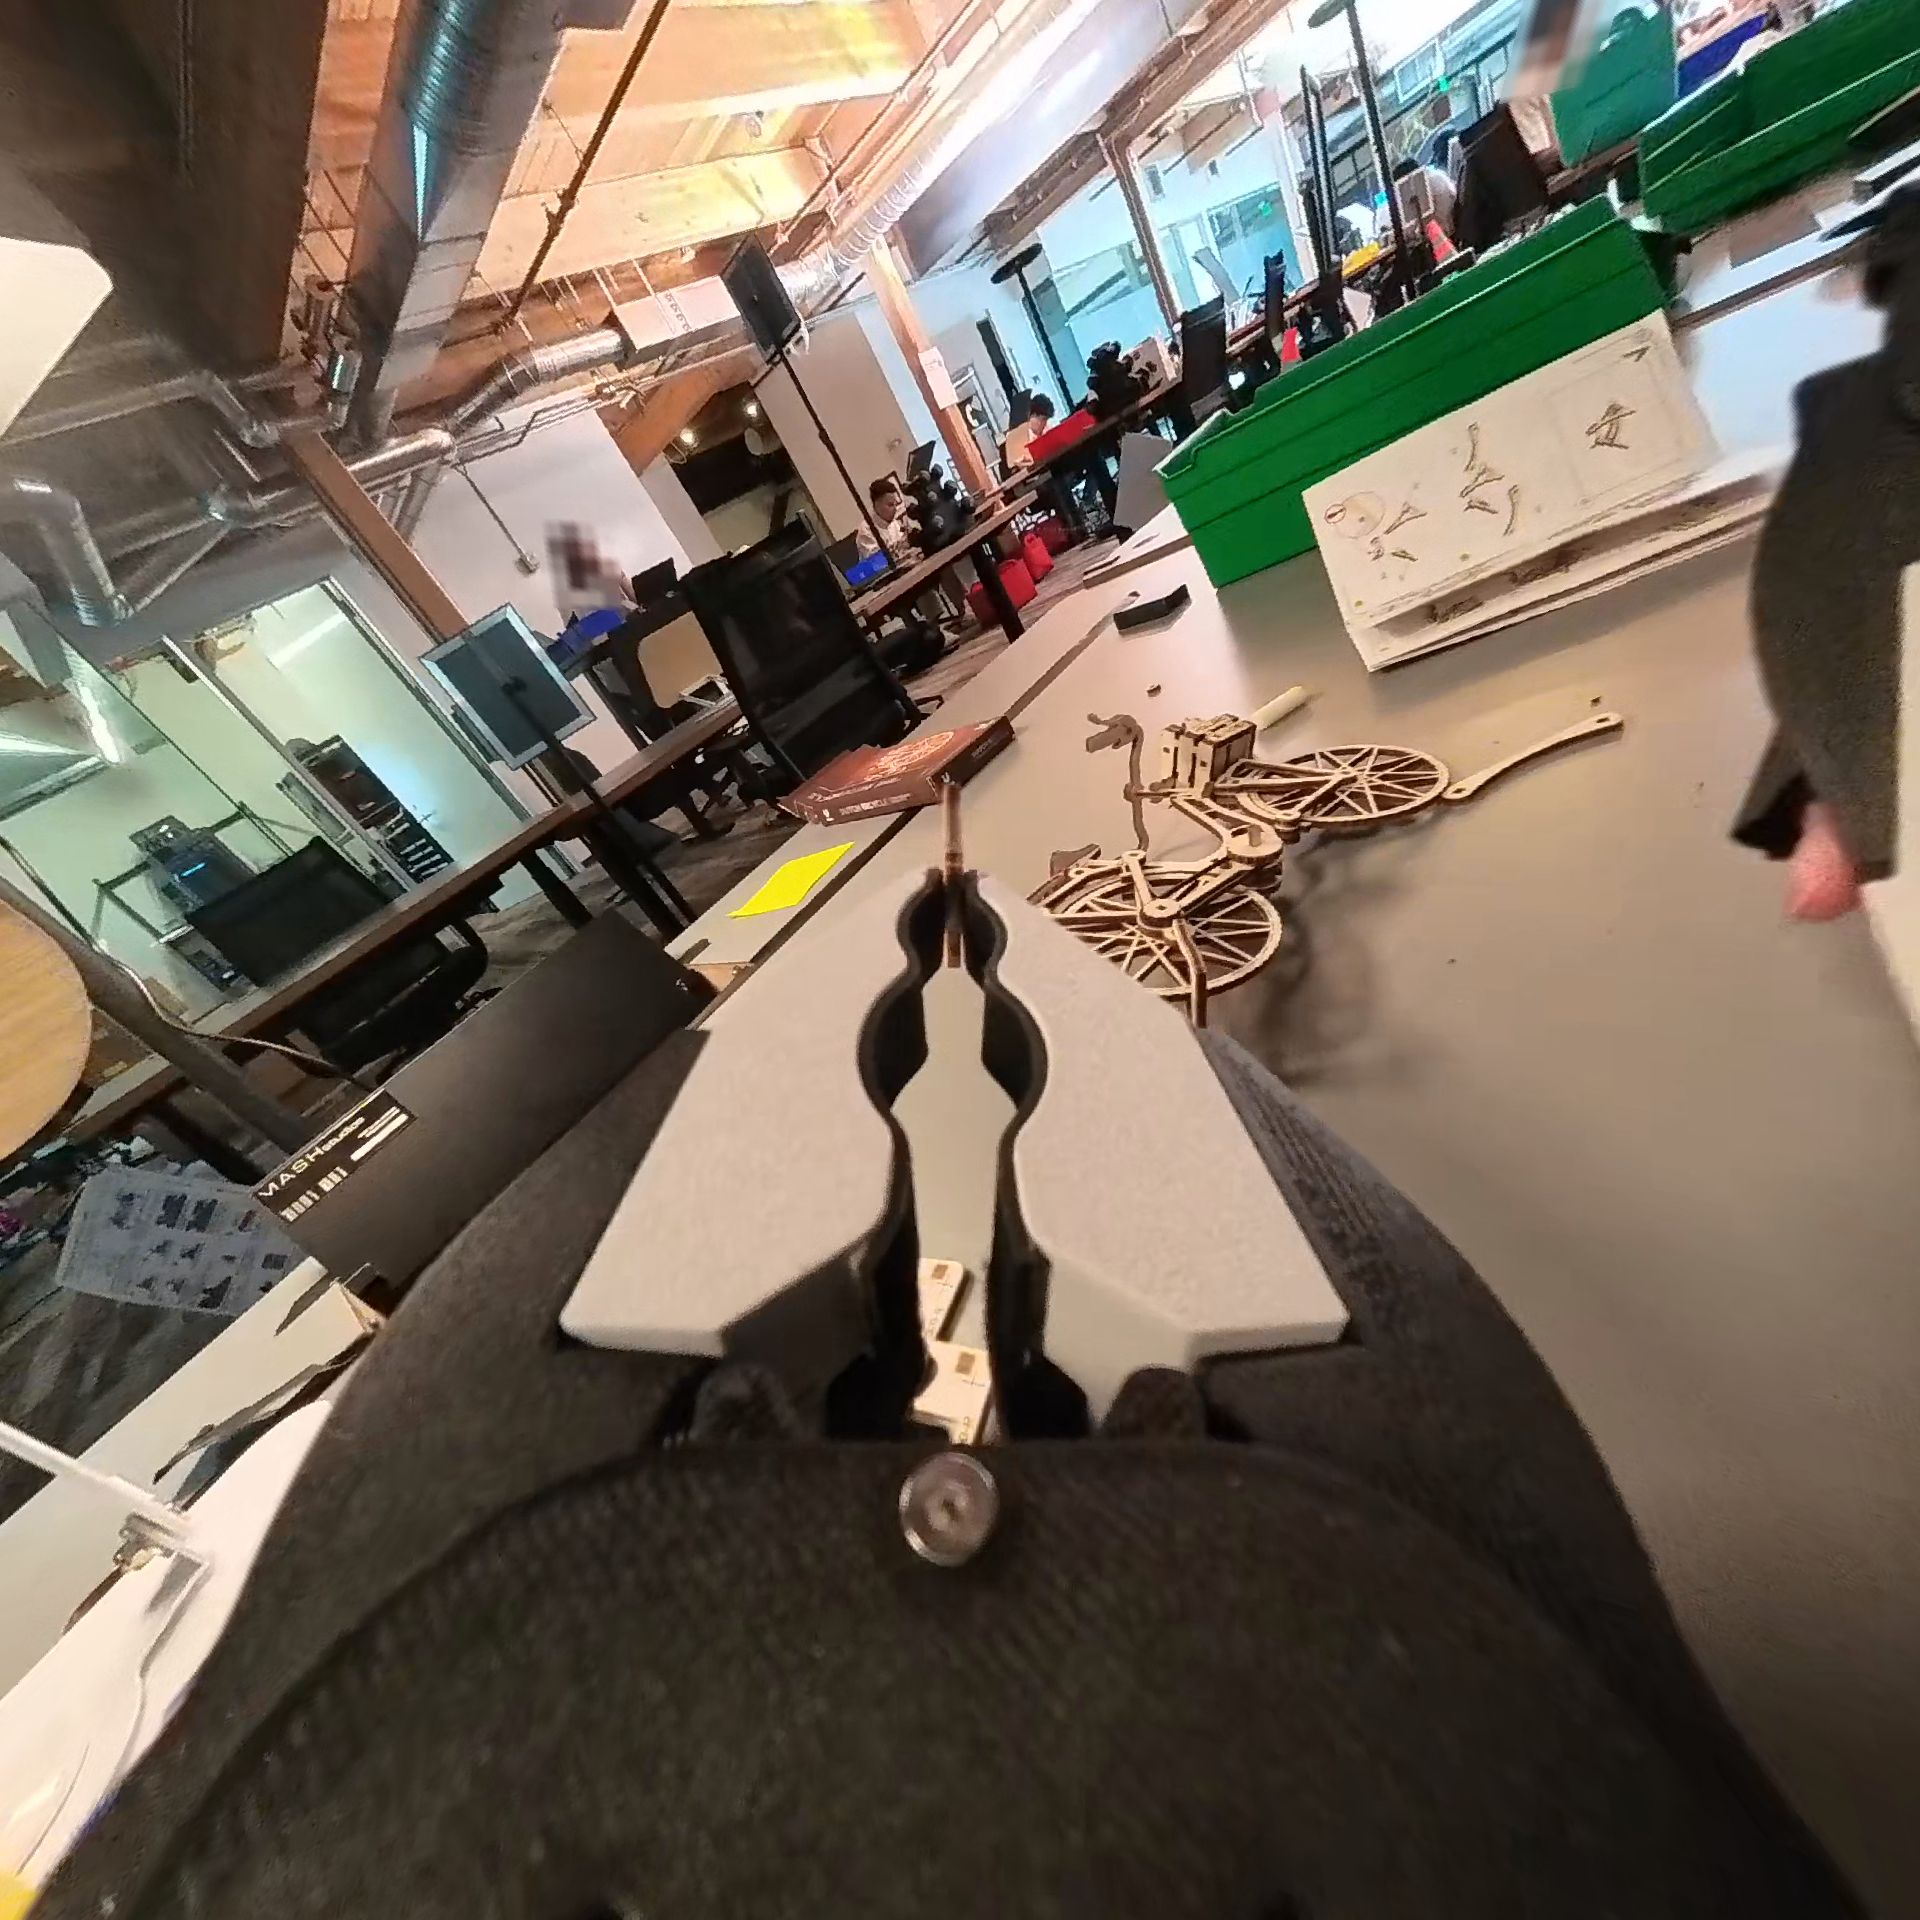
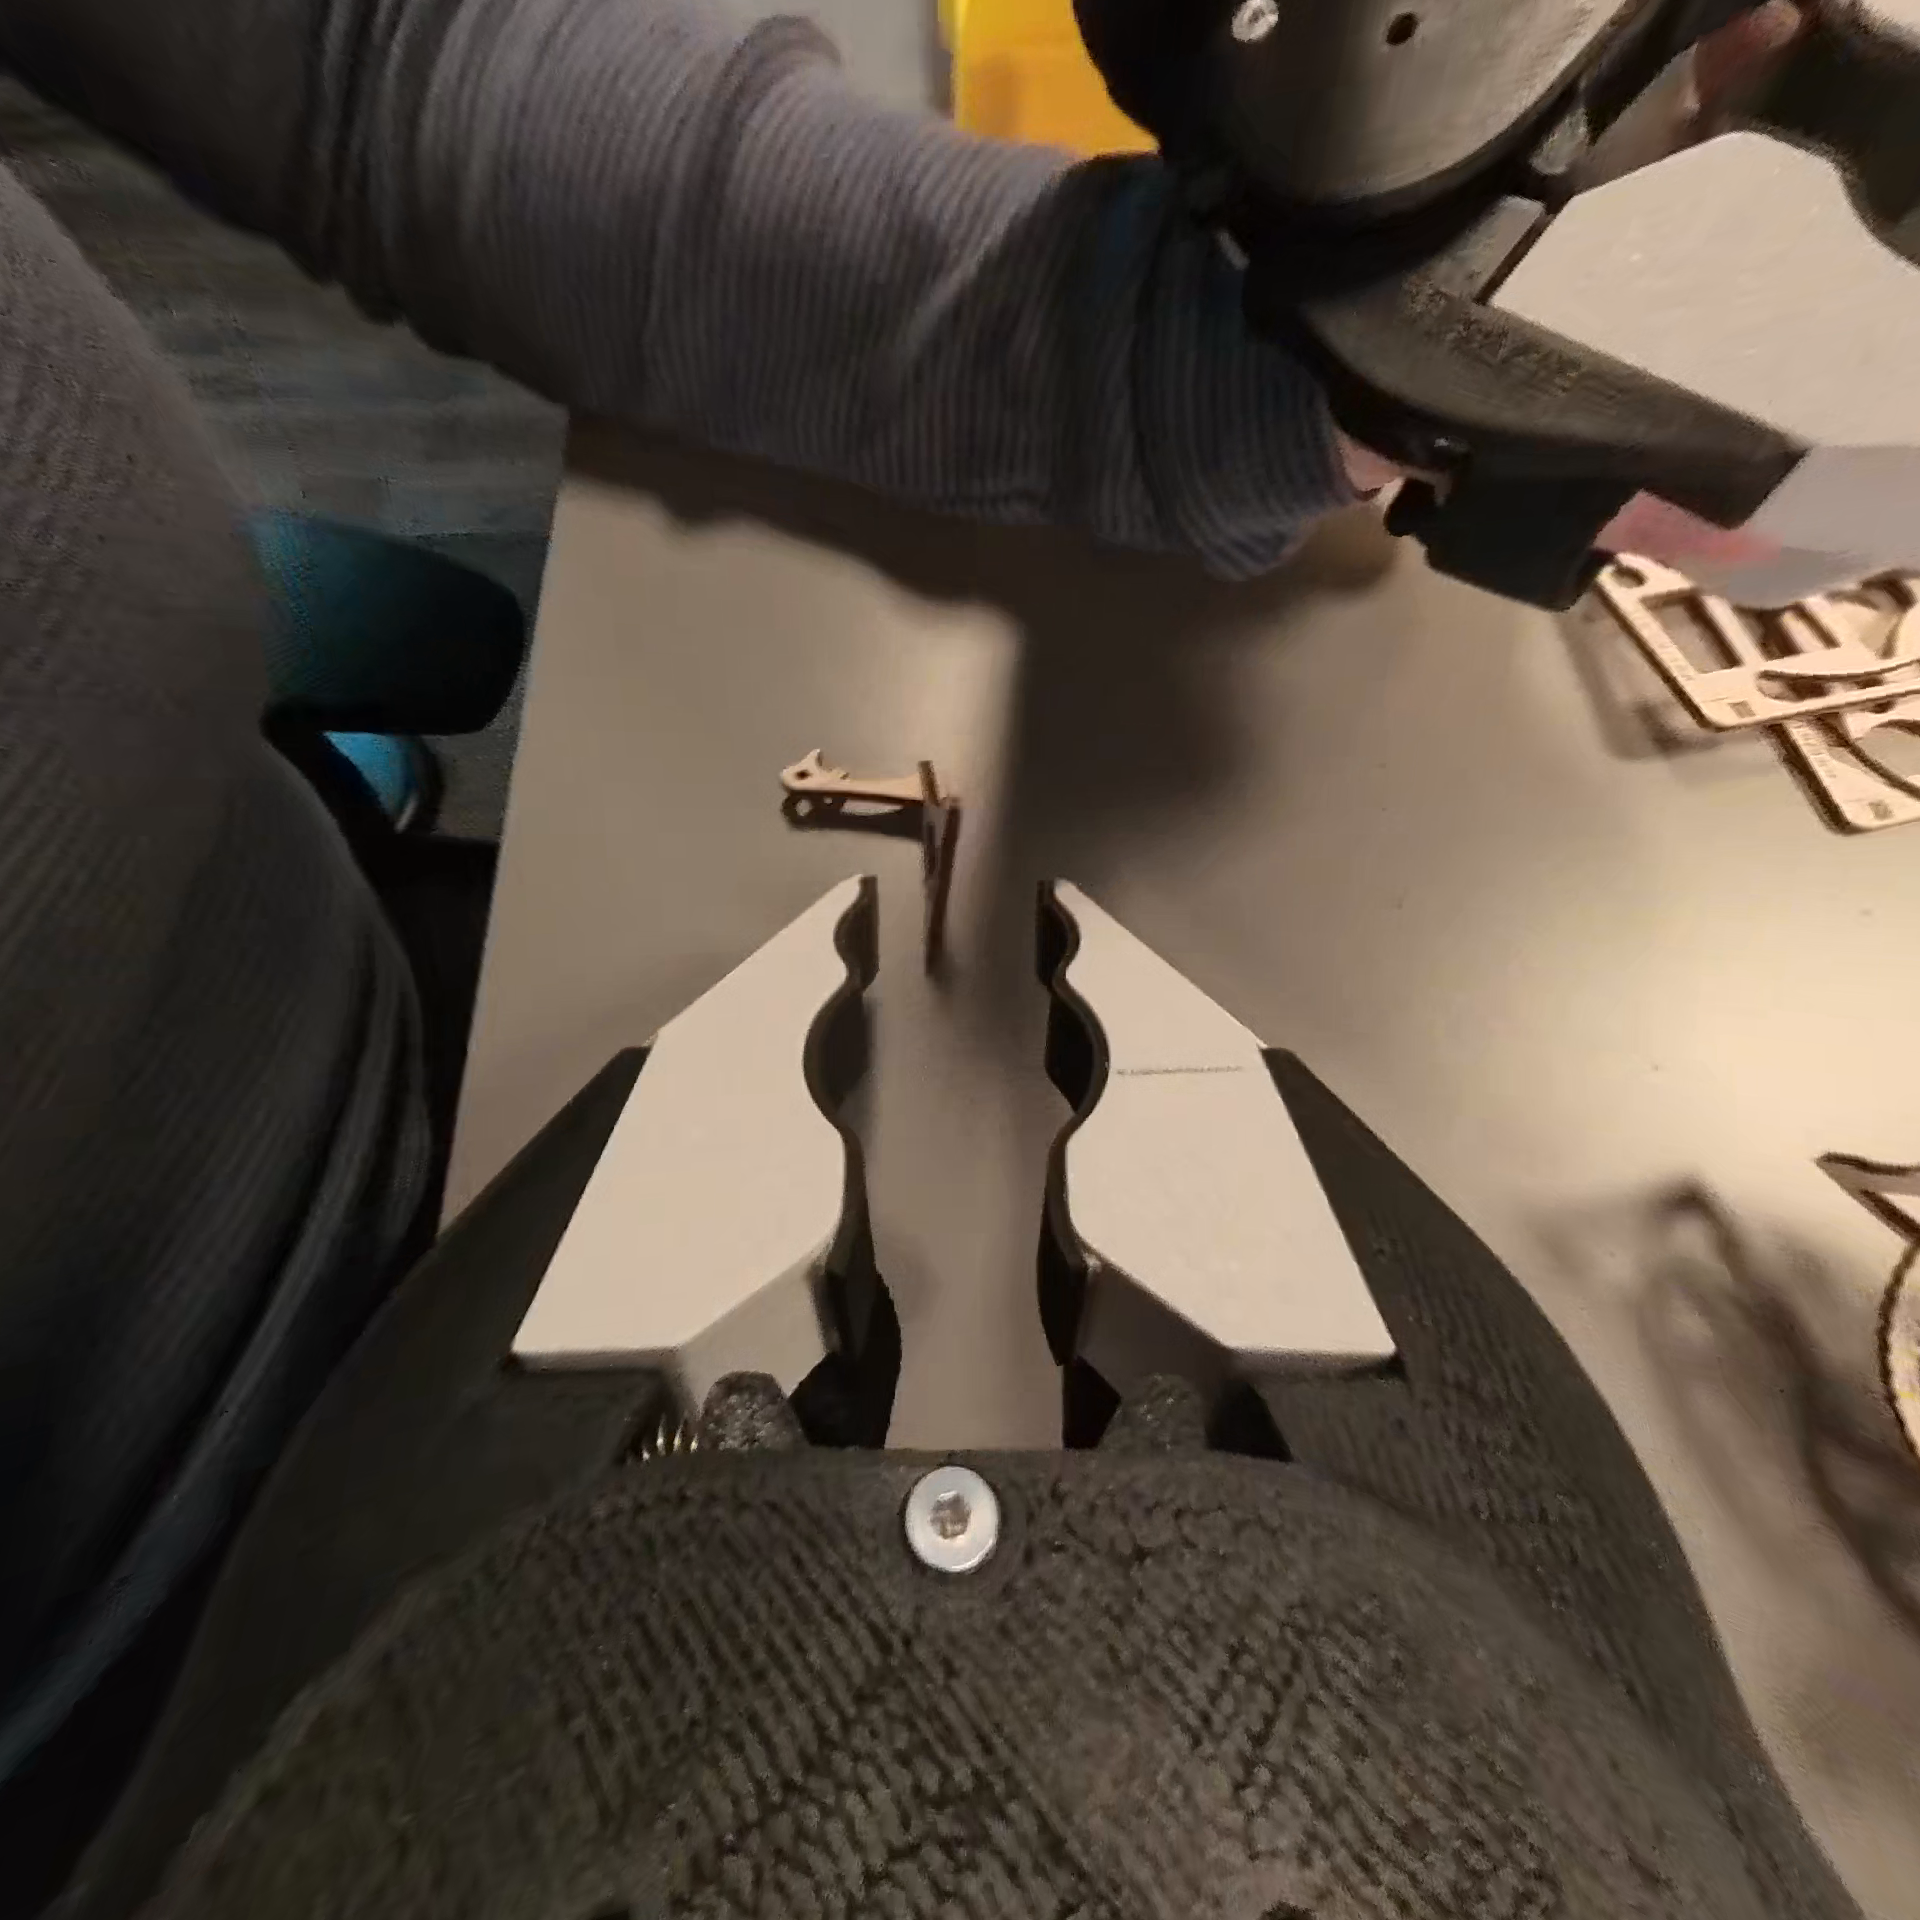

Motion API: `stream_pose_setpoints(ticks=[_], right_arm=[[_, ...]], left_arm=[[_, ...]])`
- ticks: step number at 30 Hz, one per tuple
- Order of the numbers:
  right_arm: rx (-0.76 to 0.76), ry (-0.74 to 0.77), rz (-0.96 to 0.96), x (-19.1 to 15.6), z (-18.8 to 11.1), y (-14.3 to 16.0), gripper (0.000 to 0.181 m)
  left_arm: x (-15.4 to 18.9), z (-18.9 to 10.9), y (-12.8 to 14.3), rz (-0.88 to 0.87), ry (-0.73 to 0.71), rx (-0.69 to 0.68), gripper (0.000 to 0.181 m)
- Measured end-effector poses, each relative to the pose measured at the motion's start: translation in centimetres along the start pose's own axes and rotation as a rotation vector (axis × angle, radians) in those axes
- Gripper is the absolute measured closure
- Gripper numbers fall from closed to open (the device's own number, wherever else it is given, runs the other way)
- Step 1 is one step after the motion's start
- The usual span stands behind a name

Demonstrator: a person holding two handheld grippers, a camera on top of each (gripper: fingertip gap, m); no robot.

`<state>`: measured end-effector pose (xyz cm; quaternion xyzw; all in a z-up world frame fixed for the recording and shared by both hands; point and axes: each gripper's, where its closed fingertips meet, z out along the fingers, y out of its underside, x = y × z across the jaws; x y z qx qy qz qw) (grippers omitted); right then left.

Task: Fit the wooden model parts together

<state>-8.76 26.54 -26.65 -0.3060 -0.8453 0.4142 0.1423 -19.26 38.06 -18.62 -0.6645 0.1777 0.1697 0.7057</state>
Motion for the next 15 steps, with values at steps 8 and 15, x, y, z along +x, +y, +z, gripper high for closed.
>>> stream_pose_setpoints(ticks=[8,15], right_arm=[[-0.092,-0.038,0.036,-0.4,0.3,0.3,0.181],[-0.134,0.693,0.279,7.8,-13.7,6.8,0.181]], left_arm=[[0.4,0.2,0.2,-0.015,0.018,-0.005,0.179],[0.5,0.2,-0.1,-0.027,0.021,0.008,0.179]])
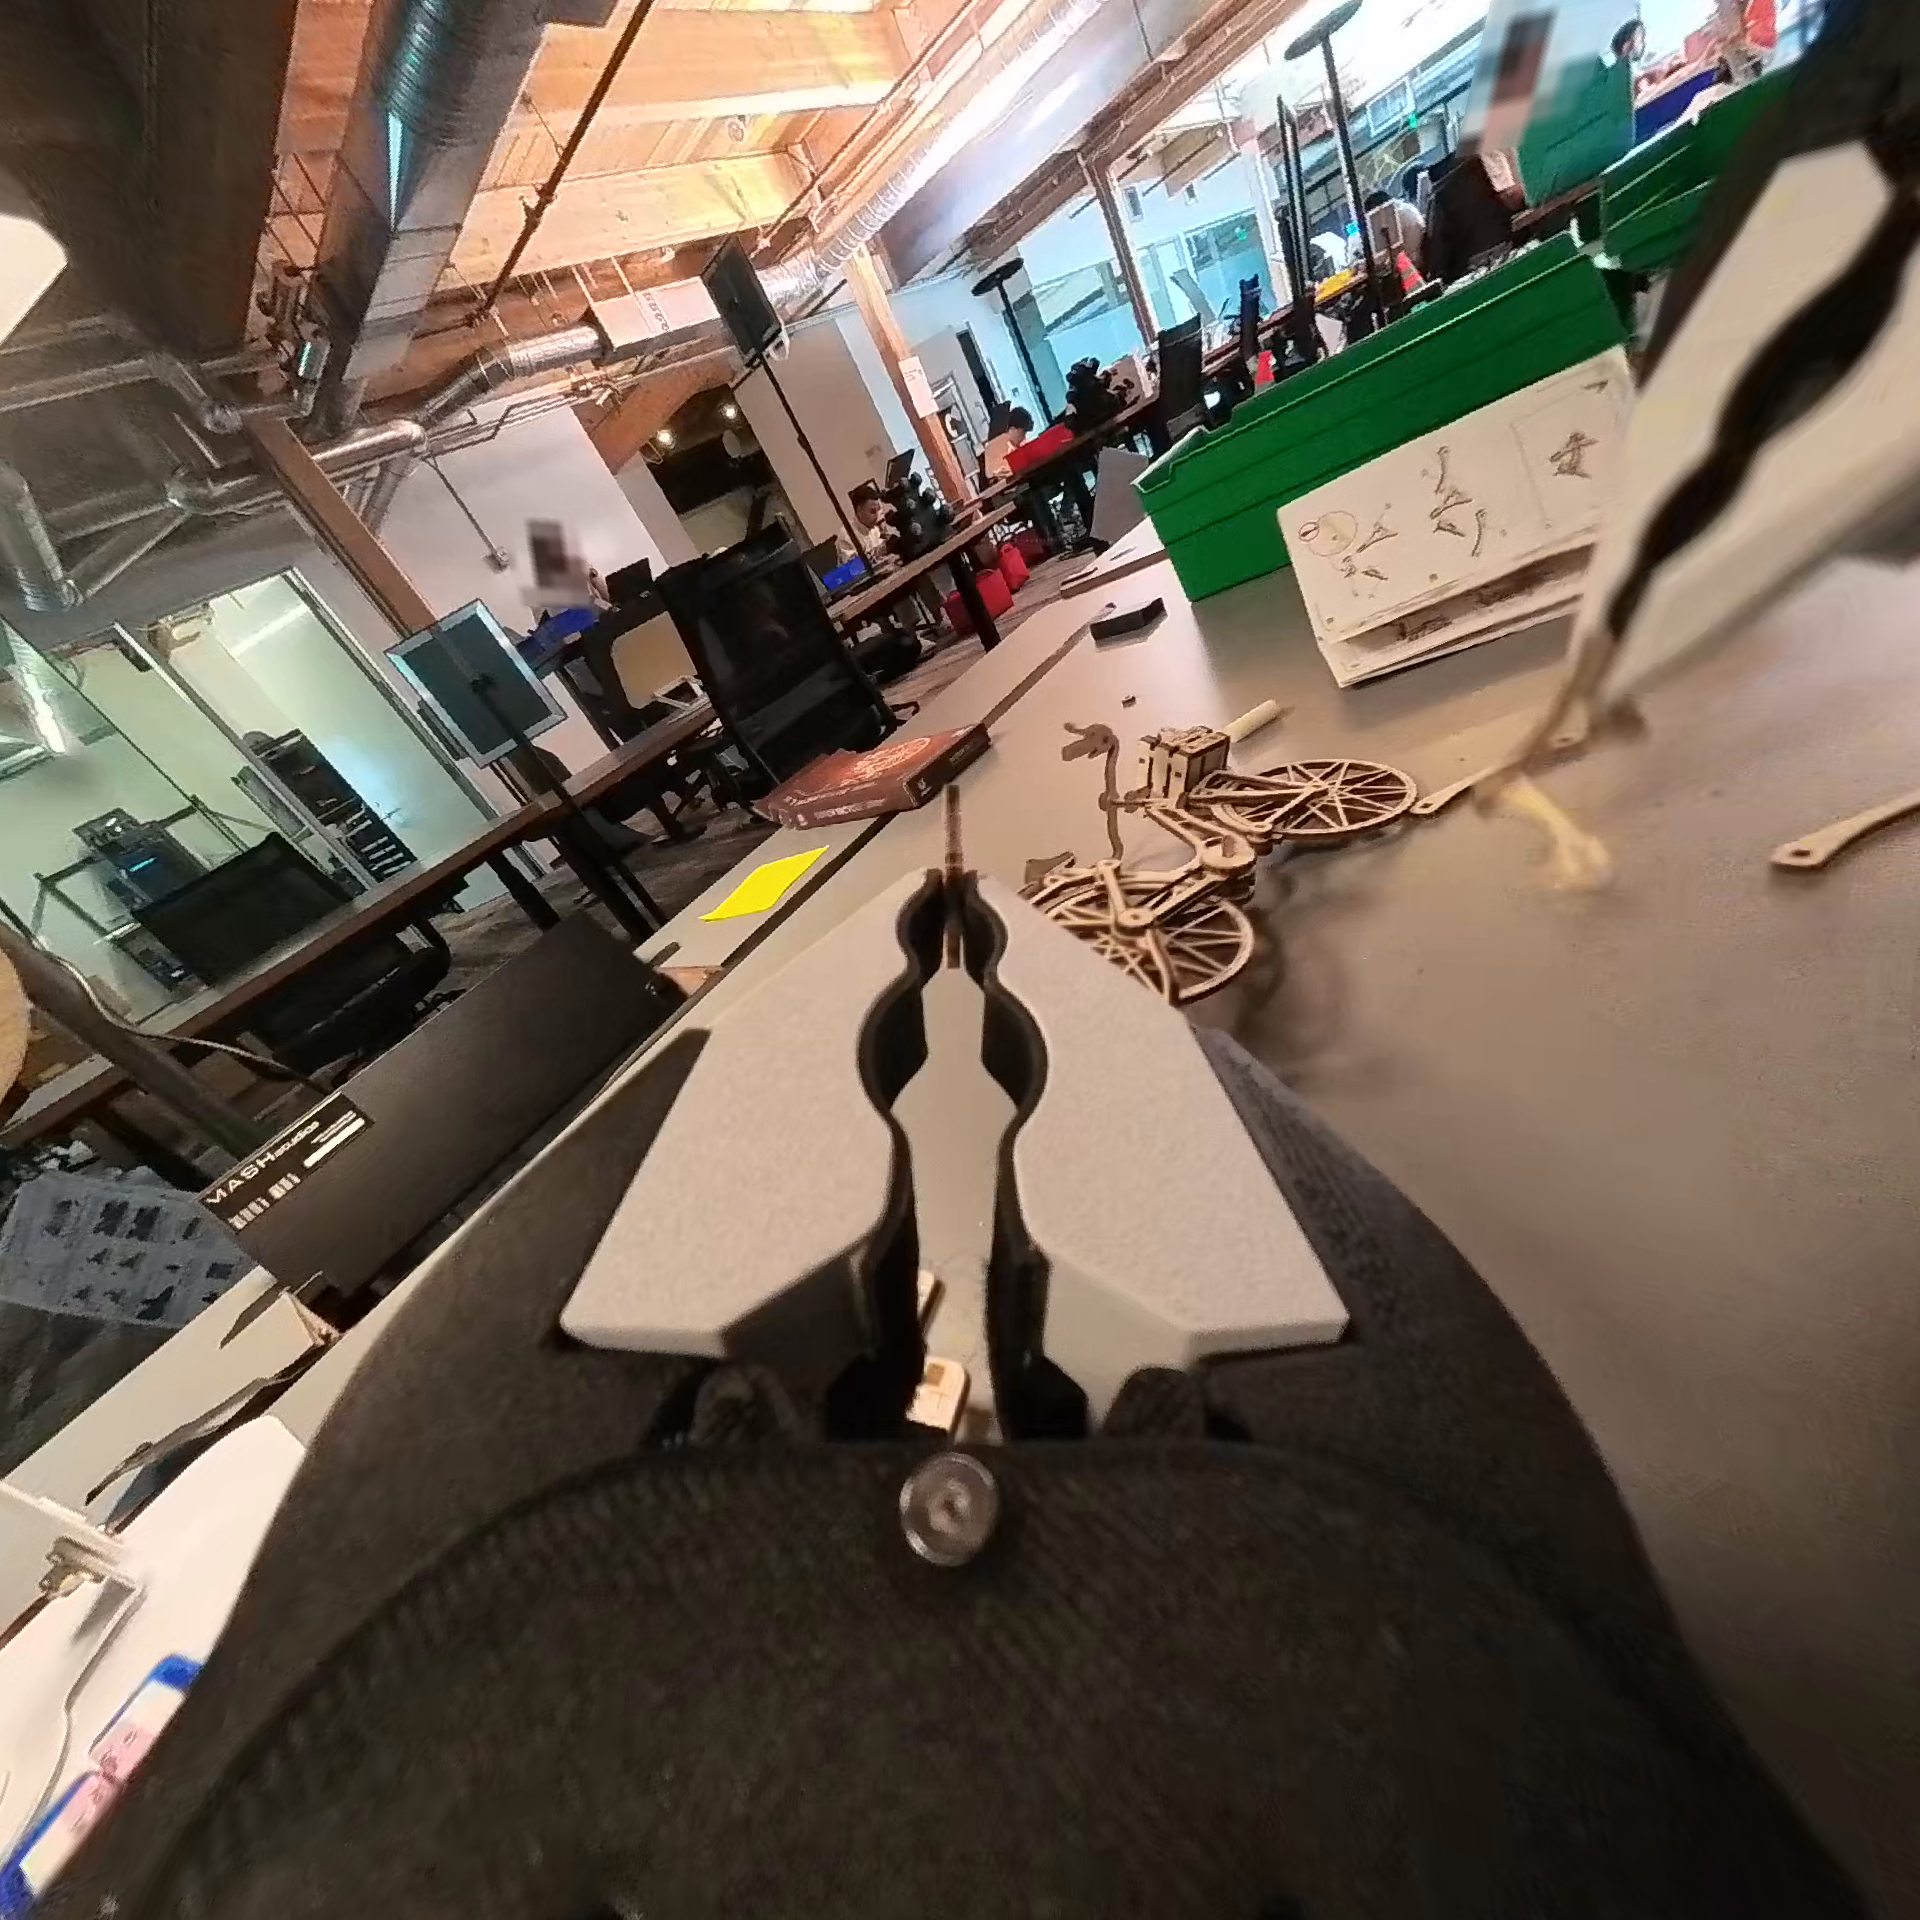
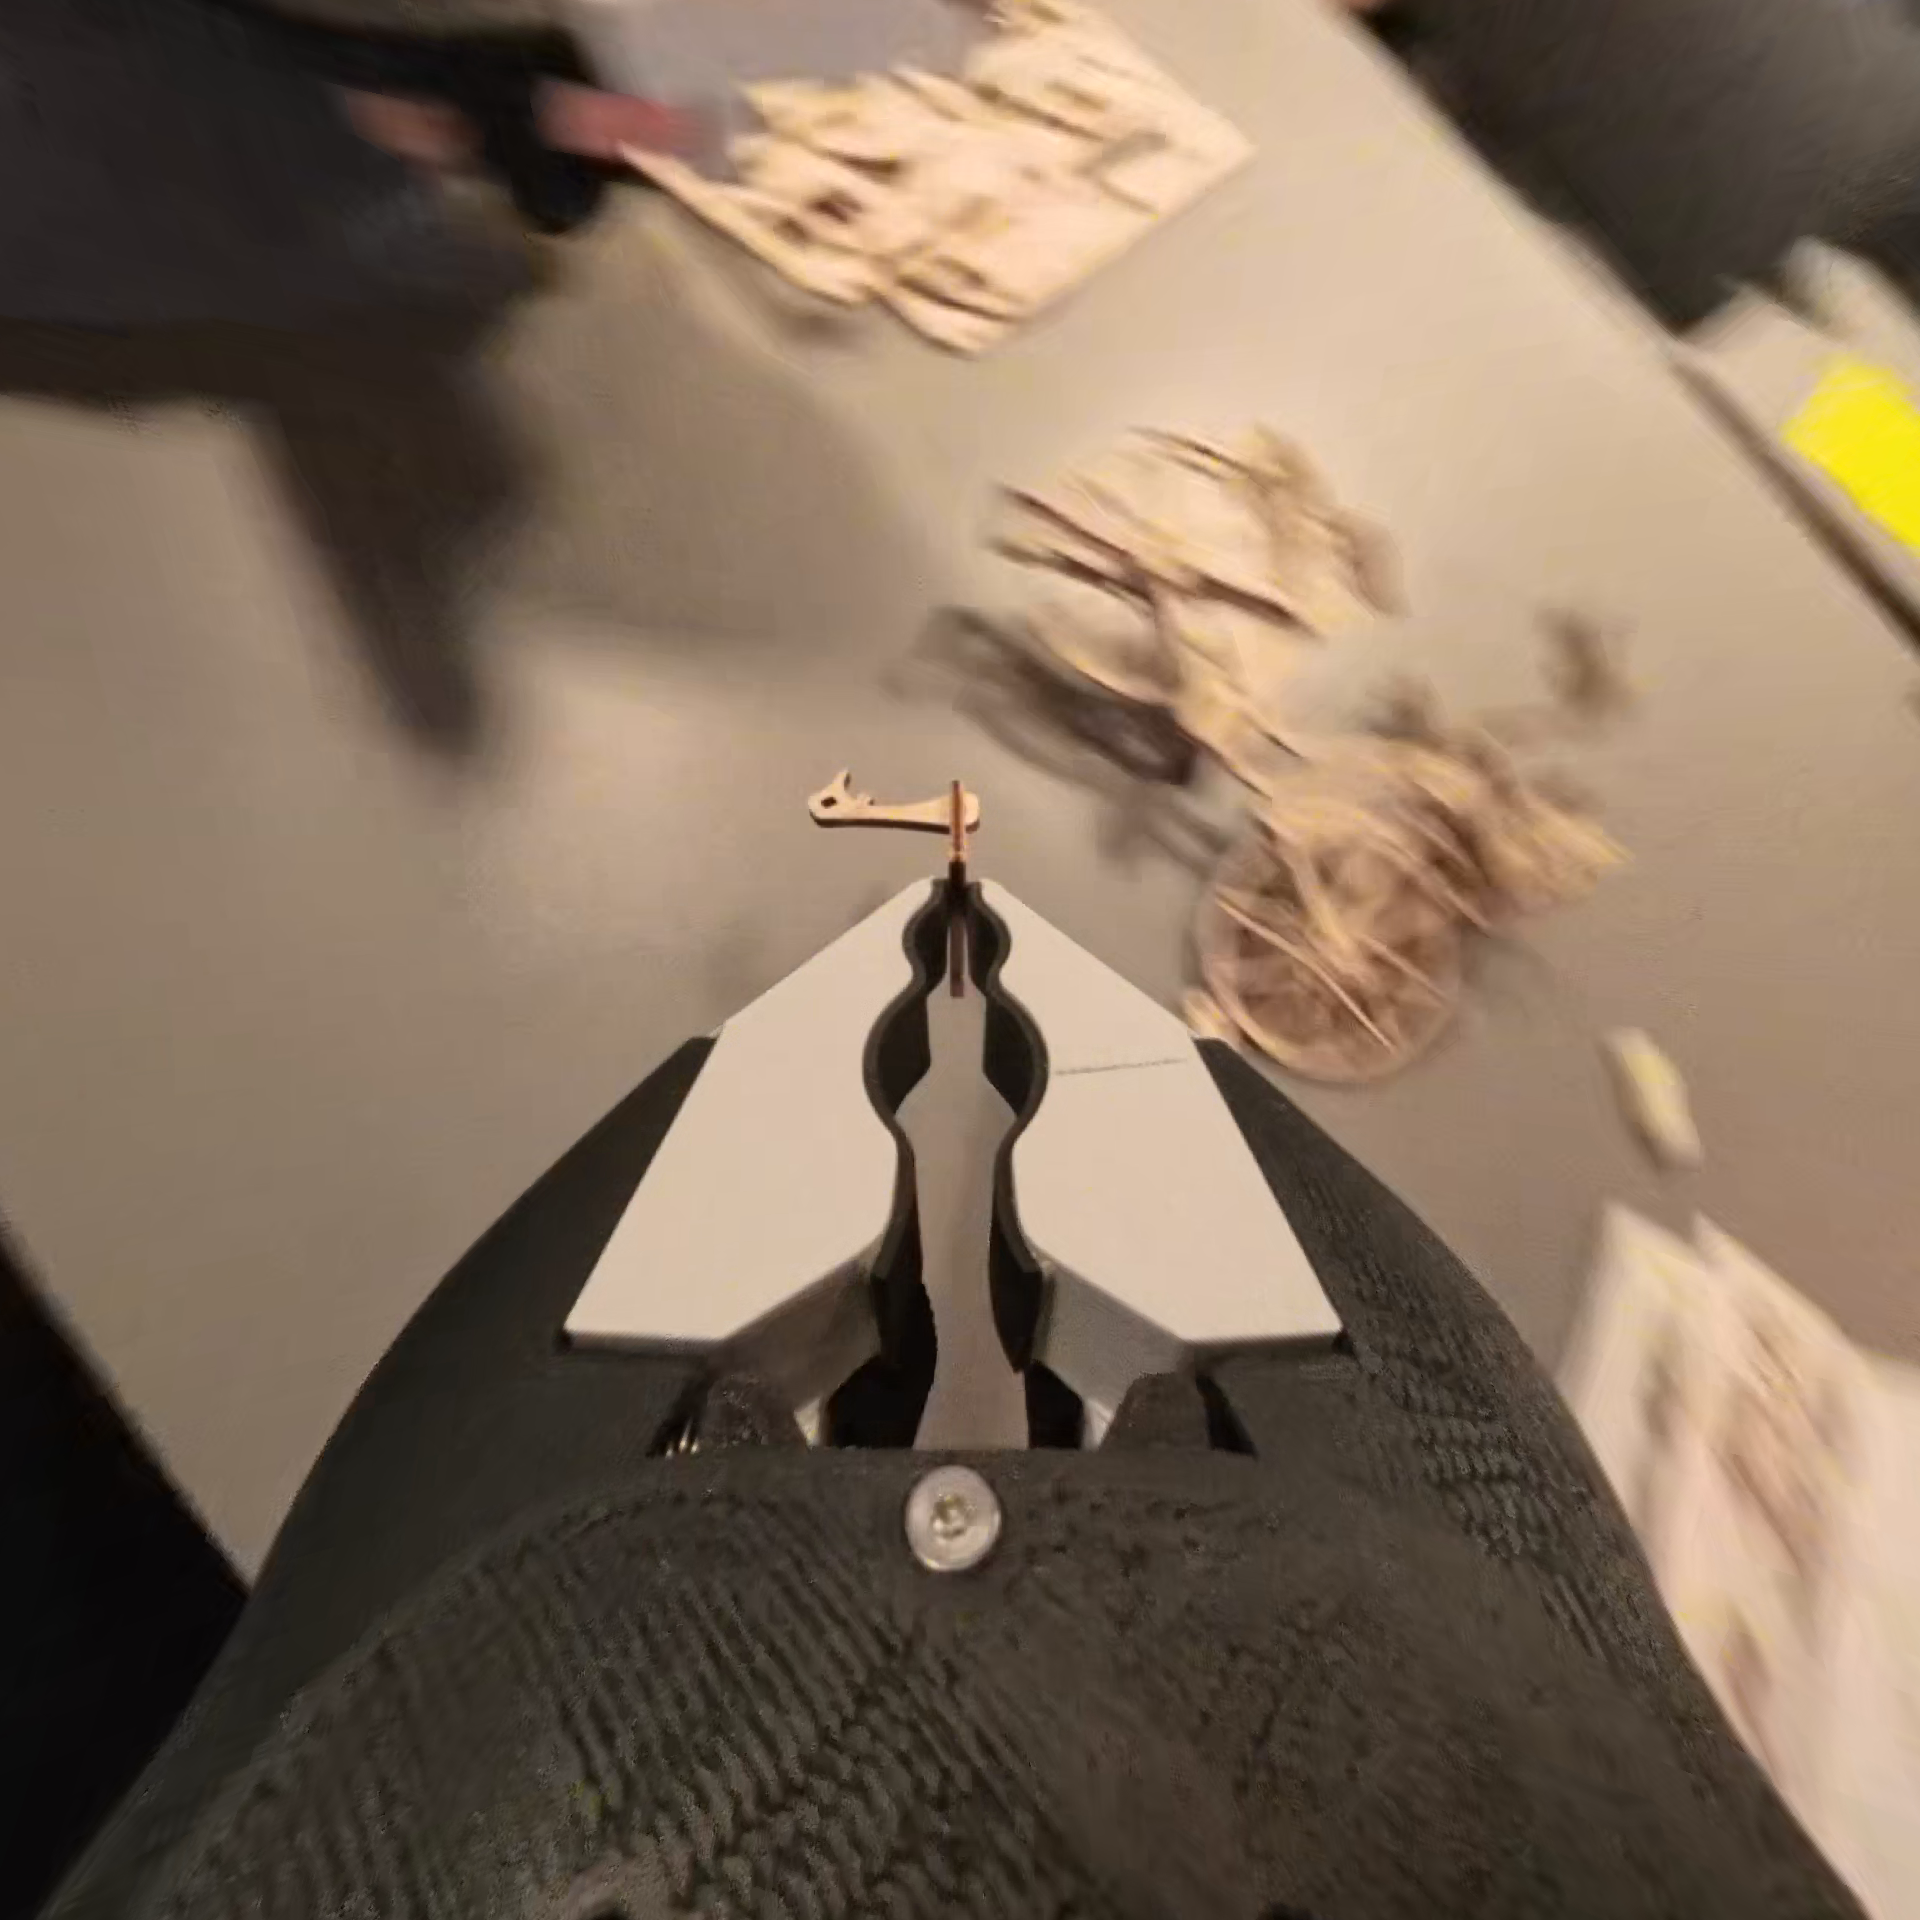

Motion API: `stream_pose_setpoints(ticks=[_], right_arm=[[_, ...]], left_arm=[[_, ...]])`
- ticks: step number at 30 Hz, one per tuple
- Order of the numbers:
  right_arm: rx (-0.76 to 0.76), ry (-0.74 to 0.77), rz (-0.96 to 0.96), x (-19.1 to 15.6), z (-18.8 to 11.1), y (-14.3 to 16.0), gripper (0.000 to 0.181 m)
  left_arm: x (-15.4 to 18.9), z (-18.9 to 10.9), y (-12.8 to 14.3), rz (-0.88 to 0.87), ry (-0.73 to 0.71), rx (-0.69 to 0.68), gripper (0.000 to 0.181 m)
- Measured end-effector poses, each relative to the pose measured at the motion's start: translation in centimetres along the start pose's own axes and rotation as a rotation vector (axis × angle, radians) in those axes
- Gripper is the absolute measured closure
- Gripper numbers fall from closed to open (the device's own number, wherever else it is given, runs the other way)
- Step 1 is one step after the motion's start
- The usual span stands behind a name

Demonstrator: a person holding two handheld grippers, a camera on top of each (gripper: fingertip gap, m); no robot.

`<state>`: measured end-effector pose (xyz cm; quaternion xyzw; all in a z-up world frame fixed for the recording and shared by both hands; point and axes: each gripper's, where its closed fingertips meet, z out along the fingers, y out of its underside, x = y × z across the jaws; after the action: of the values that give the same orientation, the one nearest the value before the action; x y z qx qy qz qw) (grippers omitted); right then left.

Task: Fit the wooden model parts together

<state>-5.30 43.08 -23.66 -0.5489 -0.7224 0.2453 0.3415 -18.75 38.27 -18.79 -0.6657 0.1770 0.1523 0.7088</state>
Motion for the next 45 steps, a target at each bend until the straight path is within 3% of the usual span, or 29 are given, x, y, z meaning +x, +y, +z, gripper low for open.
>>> stream_pose_setpoints(ticks=[2,5,10,14,20,27,31,35,43,45], right_arm=[[-0.025,0.095,0.114,3.0,-2.2,2.7,0.181],[-0.038,0.094,0.210,3.8,-3.8,5.4,0.181],[-0.063,0.033,0.206,2.8,-3.1,6.7,0.181],[-0.085,-0.035,0.150,1.3,-2.6,7.0,0.181],[-0.090,-0.052,0.171,1.0,-2.3,7.4,0.179],[-0.059,-0.045,0.190,0.8,-2.6,7.9,0.158],[-0.003,-0.052,0.219,0.4,-2.7,7.6,0.158],[-0.012,-0.019,0.231,0.2,-2.4,7.8,0.159],[0.059,-0.144,0.221,-4.5,-2.5,5.0,0.158],[0.080,-0.140,0.167,-4.4,-3.0,4.6,0.158]], left_arm=[[0.5,0.1,-0.3,0.015,0.016,0.009,0.179],[2.8,-0.1,-1.8,0.027,0.124,0.090,0.179],[8.4,-0.5,-3.1,0.004,0.408,0.149,0.180],[10.5,-0.7,-2.8,0.087,0.478,0.136,0.180],[11.0,-1.0,-3.1,0.077,0.524,0.152,0.180],[11.3,-1.1,-3.1,0.082,0.549,0.152,0.179],[10.9,-1.1,-4.3,0.074,0.501,0.226,0.179],[10.6,-0.9,-4.1,0.064,0.485,0.193,0.179],[11.1,-0.9,-3.5,0.044,0.533,0.160,0.179],[11.7,-1.2,-3.5,0.061,0.565,0.163,0.179]])
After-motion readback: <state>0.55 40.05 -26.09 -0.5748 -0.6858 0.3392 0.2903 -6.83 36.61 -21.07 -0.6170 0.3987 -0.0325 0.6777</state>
